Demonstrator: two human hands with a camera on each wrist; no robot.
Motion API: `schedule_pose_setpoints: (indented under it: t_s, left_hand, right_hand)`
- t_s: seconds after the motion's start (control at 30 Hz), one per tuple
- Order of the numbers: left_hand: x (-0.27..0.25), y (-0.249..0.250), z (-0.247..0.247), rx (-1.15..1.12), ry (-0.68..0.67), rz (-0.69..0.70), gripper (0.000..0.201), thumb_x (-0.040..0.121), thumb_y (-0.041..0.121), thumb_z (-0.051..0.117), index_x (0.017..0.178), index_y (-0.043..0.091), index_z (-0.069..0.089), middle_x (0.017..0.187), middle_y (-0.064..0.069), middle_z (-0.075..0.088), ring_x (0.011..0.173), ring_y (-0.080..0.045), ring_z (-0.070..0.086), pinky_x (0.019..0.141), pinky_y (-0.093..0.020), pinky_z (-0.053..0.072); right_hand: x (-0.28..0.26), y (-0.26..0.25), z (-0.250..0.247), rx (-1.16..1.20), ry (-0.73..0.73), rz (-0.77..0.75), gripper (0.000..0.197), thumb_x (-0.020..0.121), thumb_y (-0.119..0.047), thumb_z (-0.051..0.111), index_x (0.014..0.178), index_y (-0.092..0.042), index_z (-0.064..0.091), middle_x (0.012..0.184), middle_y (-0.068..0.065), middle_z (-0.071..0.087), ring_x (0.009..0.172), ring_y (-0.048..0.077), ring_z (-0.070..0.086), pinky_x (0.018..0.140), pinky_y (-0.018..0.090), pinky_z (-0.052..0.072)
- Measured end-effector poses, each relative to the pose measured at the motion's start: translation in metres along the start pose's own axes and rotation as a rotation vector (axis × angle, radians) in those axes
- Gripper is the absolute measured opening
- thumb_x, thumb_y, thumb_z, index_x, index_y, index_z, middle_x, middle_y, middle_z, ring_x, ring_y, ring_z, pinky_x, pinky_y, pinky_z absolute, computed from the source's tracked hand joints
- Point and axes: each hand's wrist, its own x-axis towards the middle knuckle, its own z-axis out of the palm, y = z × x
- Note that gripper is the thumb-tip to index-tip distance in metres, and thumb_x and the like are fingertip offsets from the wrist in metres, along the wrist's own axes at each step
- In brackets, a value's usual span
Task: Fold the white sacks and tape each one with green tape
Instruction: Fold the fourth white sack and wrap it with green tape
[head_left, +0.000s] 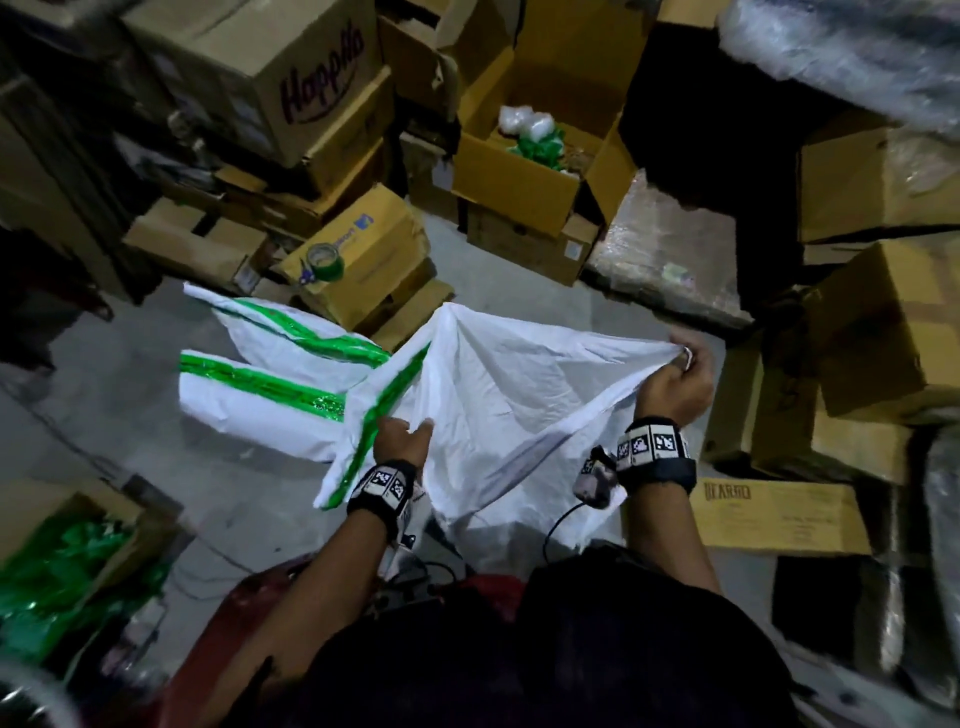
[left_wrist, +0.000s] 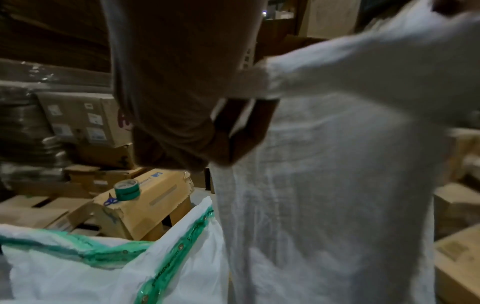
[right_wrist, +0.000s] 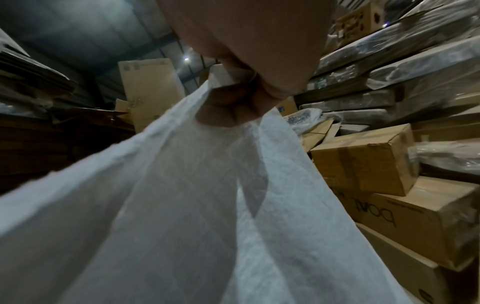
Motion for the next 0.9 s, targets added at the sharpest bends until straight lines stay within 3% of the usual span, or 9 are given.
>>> schedule_pose_setpoints:
  t_s: [0.03,0.07,0.13,0.2,0.37,0.5,0.63,0.7,0.9]
  left_hand:
    - [0.004,0.0,-0.006,-0.055,-0.037,-0.061,0.042,0.09,0.027,0.072,0.117,-0.001,0.056,0.116,-0.015,0.062,0.104,-0.035,0.063,0.083,-0.04,0.054]
    - [0.006,0.003,-0.013,-0.106,-0.089,-0.107,0.039,0.09,0.025,0.072,0.113,-0.004,0.06,0.105,-0.012,0.062,0.09,-0.033,0.065,0.069,-0.037,0.054]
    - [0.014,0.005,-0.018,-0.185,-0.189,-0.155,0.019,0.09,0.013,0.071,0.083,-0.002,0.064,0.081,-0.013,0.058,0.061,-0.026,0.054,0.05,-0.029,0.047]
    - [0.014,0.011,-0.019,-0.242,-0.235,-0.166,0.024,0.088,0.007,0.071,0.069,0.009,0.056,0.065,-0.011,0.054,0.058,-0.022,0.049,0.054,-0.026,0.045]
    - [0.015,0.027,-0.001,-0.345,-0.285,-0.156,0.015,0.076,0.008,0.077,0.079,0.007,0.062,0.067,-0.01,0.055,0.062,-0.023,0.052,0.055,-0.025,0.045]
    - [0.062,0.006,0.02,-0.322,-0.256,-0.218,0.07,0.024,0.032,0.086,0.088,0.007,0.071,0.084,-0.015,0.058,0.079,-0.03,0.055,0.071,-0.039,0.043]
    - [0.02,0.032,0.006,-0.329,-0.222,-0.298,0.046,0.033,0.026,0.07,0.075,0.012,0.059,0.079,-0.011,0.047,0.068,-0.027,0.046,0.06,-0.03,0.033]
    - [0.011,0.032,0.009,-0.348,-0.191,-0.289,0.043,0.031,0.024,0.069,0.072,0.013,0.059,0.083,-0.013,0.048,0.071,-0.028,0.046,0.062,-0.036,0.035]
    - [0.017,0.037,0.031,-0.345,-0.167,-0.245,0.055,0.038,0.022,0.069,0.09,0.005,0.067,0.079,-0.014,0.054,0.073,-0.029,0.054,0.068,-0.04,0.044]
  right_hand:
    - [-0.008,-0.002,0.0,0.012,0.044,0.006,0.034,0.093,-0.004,0.044,0.102,-0.019,0.074,0.105,0.009,0.073,0.098,0.029,0.064,0.078,0.025,0.041]
    - [-0.013,-0.004,0.0,0.023,0.08,0.011,0.033,0.094,-0.004,0.044,0.102,-0.018,0.074,0.106,0.009,0.073,0.098,0.027,0.064,0.077,0.02,0.038]
    - [-0.019,-0.005,-0.004,0.03,0.124,0.029,0.032,0.097,-0.003,0.044,0.103,-0.015,0.073,0.108,0.009,0.072,0.1,0.025,0.063,0.077,0.014,0.034]
    - [-0.019,-0.005,-0.008,0.03,0.136,0.057,0.031,0.098,-0.004,0.045,0.105,-0.015,0.073,0.11,0.01,0.072,0.102,0.026,0.062,0.077,0.015,0.034]
    - [-0.012,0.004,-0.004,0.006,0.06,0.086,0.029,0.1,-0.006,0.046,0.109,-0.014,0.073,0.113,0.011,0.071,0.106,0.03,0.063,0.08,0.018,0.036]
    - [-0.011,0.016,-0.001,-0.041,-0.068,0.083,0.027,0.1,-0.007,0.047,0.112,-0.014,0.071,0.115,0.015,0.07,0.107,0.033,0.062,0.085,0.031,0.043]
    - [-0.002,0.038,-0.01,-0.062,-0.173,0.095,0.028,0.098,-0.008,0.048,0.106,-0.016,0.073,0.11,0.016,0.071,0.105,0.034,0.062,0.085,0.033,0.046]
    - [0.009,0.044,-0.011,-0.045,-0.196,0.101,0.028,0.097,-0.008,0.049,0.103,-0.016,0.074,0.108,0.015,0.071,0.104,0.034,0.063,0.086,0.033,0.046]
    - [0.025,0.048,-0.007,-0.053,-0.249,0.114,0.028,0.097,-0.007,0.049,0.103,-0.017,0.075,0.108,0.015,0.072,0.104,0.035,0.062,0.087,0.034,0.047]
